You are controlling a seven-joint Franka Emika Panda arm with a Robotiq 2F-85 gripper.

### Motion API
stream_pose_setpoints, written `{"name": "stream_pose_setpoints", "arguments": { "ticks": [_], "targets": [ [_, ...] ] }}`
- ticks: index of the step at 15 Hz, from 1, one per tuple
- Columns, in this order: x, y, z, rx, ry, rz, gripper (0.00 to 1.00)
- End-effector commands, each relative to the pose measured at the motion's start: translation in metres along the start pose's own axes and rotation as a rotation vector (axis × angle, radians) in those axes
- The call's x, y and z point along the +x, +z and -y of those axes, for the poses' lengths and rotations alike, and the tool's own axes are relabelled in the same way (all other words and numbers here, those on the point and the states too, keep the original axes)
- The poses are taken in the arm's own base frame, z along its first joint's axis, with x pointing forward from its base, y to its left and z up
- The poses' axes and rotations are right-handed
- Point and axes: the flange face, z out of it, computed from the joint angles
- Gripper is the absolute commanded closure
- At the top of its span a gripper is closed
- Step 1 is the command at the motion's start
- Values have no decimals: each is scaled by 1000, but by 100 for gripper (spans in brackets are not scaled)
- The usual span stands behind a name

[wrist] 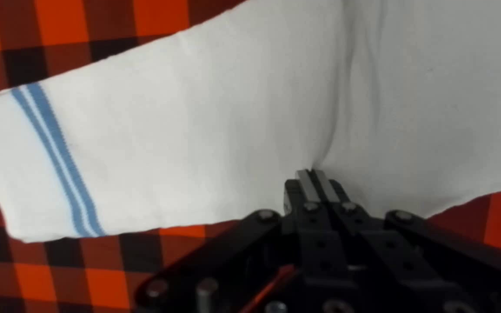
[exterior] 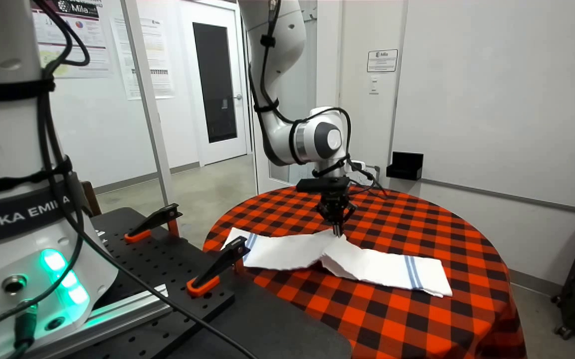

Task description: Fold the towel

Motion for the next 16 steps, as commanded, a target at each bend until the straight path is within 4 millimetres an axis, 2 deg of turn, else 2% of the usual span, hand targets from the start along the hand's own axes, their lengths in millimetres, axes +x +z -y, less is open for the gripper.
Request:
{"name": "stream_pose_setpoints", "arguments": {
  "ticks": [1, 6, 11, 16],
  "targets": [
    [-23, -68, -19, -13, -23, -5, 100],
    [-55, -133, -33, -32, -37, -8, 100],
    [-87, -186, -46, -79, -69, -12, 100],
    [-104, -250, -67, -167, -124, -35, 100]
  ]
}}
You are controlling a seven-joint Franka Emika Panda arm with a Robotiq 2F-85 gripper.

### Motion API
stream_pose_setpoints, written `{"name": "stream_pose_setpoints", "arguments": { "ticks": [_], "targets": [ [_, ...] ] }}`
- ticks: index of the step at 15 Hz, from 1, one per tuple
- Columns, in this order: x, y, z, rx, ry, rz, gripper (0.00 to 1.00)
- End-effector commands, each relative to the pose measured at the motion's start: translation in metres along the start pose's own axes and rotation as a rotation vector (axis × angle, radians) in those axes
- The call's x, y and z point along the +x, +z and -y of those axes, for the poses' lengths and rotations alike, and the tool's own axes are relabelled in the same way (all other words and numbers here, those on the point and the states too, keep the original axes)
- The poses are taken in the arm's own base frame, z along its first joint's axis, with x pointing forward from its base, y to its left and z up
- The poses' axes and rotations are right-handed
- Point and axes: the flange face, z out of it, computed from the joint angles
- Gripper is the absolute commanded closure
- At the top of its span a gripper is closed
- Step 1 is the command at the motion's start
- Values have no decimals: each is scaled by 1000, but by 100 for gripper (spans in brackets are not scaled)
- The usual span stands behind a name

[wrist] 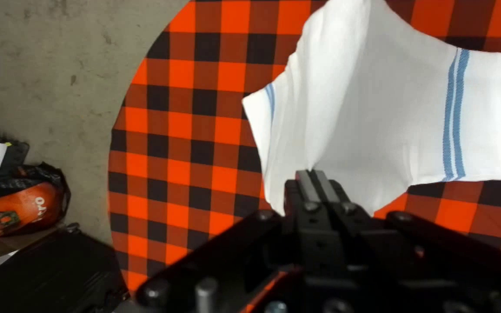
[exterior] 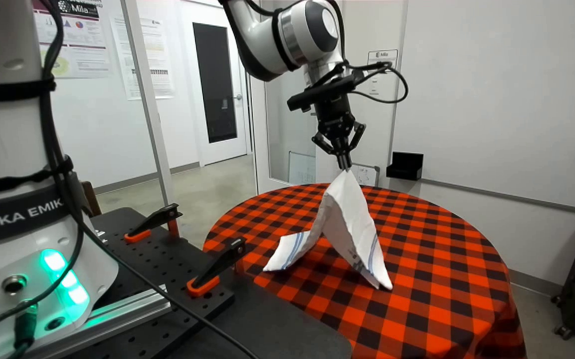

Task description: Fold the towel

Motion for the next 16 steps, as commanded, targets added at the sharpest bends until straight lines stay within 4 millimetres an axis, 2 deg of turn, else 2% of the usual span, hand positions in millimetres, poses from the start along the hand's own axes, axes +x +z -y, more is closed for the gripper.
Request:
{"name": "stream_pose_setpoints", "arguments": {
  "ticks": [1, 6, 9, 11, 16],
  "targets": [
    [-19, -56, -13, -67, -30, -19, 100],
    [-26, -123, -21, -150, -82, -71, 100],
    [-25, -151, -31, -190, -60, -87, 100],
    [-18, -156, -45, -203, 17, -74, 100],
    [6, -147, -87, -205, 242, -21, 100]
  ]
}}
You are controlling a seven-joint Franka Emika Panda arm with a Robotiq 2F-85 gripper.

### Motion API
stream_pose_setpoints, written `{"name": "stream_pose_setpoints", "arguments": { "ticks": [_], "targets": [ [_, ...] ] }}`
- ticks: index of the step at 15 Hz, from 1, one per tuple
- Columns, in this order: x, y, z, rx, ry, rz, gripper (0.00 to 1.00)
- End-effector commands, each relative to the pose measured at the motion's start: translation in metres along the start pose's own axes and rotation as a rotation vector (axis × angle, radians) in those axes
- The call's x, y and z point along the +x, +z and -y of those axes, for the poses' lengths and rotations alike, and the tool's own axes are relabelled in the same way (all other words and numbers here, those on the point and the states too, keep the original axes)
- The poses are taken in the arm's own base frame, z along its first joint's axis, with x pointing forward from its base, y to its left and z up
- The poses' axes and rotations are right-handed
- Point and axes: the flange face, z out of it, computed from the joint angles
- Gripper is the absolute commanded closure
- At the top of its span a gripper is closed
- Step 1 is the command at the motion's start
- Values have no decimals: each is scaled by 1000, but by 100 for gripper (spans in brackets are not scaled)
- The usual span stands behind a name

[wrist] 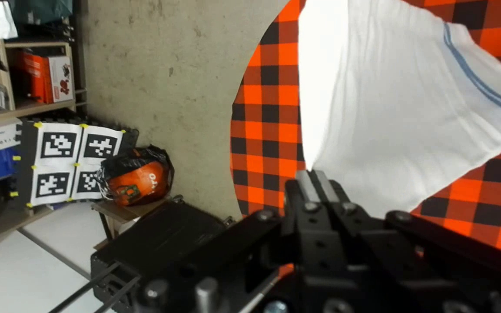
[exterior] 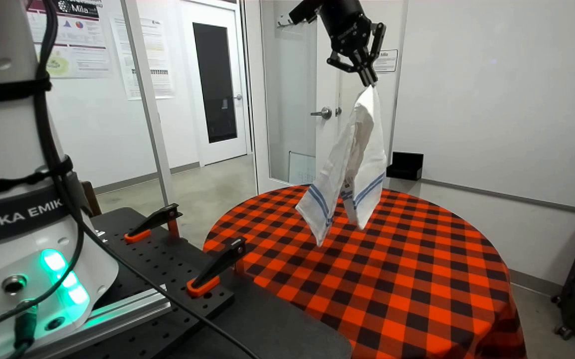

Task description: Fold the towel

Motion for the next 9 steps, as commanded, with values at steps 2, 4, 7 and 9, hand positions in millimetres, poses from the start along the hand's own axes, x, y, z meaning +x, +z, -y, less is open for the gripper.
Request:
{"name": "stream_pose_setpoints", "arguments": {
  "ticks": [2, 4, 7, 9],
  "targets": [
    [37, 17, -32, -45, 164, 72, 100],
    [51, 26, -46, -59, 231, 99, 100],
    [68, 48, -54, -85, 291, 148, 100],
    [74, 68, -44, -92, 295, 184, 100]
  ]
}}
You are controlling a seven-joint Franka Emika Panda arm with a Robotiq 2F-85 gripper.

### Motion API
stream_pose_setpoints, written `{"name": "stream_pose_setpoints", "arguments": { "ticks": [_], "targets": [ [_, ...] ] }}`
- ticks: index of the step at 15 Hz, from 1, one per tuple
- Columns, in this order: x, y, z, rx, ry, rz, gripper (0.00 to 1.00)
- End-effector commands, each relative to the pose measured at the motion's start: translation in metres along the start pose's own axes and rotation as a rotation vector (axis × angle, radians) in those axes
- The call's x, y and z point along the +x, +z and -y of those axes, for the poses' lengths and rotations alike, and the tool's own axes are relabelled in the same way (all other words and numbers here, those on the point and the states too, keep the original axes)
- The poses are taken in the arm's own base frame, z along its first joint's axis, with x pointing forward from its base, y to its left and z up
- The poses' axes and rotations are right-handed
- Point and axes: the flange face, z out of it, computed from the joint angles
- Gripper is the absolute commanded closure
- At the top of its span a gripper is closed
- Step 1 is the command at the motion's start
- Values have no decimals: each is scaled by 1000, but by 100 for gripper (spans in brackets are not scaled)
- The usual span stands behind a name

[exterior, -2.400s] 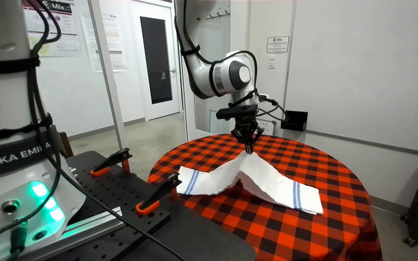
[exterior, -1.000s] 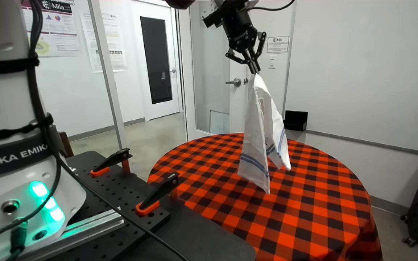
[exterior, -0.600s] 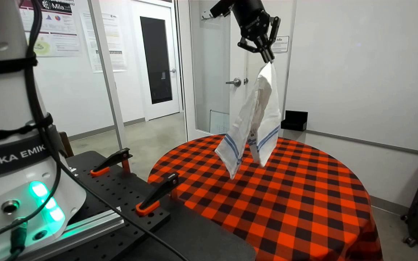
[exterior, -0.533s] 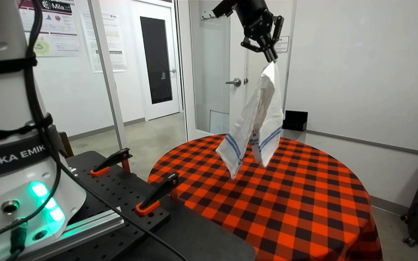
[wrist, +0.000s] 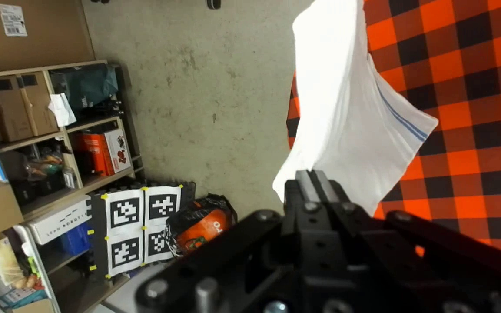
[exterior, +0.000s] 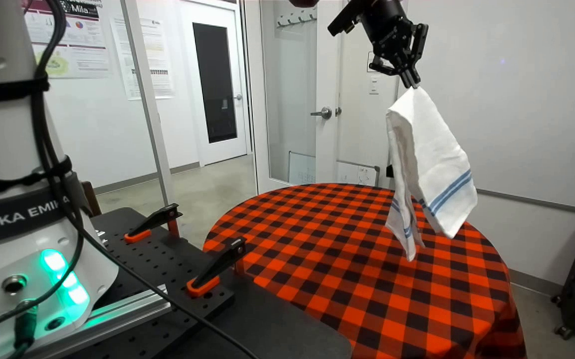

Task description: Fold the towel

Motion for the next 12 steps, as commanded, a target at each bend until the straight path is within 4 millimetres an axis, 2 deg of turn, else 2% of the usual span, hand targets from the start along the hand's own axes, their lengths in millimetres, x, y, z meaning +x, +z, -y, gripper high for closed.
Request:
{"name": "stream_pose_setpoints", "arguments": {
  "ticks": [1, 4, 7, 9, 12],
  "targets": [
    [19, 31, 26, -21, 18, 71, 100],
    [8, 66, 82, -5, -70, 125, 100],
    [-13, 93, 146, 25, -168, 196, 100],
    [-28, 102, 188, 55, -223, 241, 100],
    [-52, 97, 243, 116, -291, 302, 100]
  ]
}}
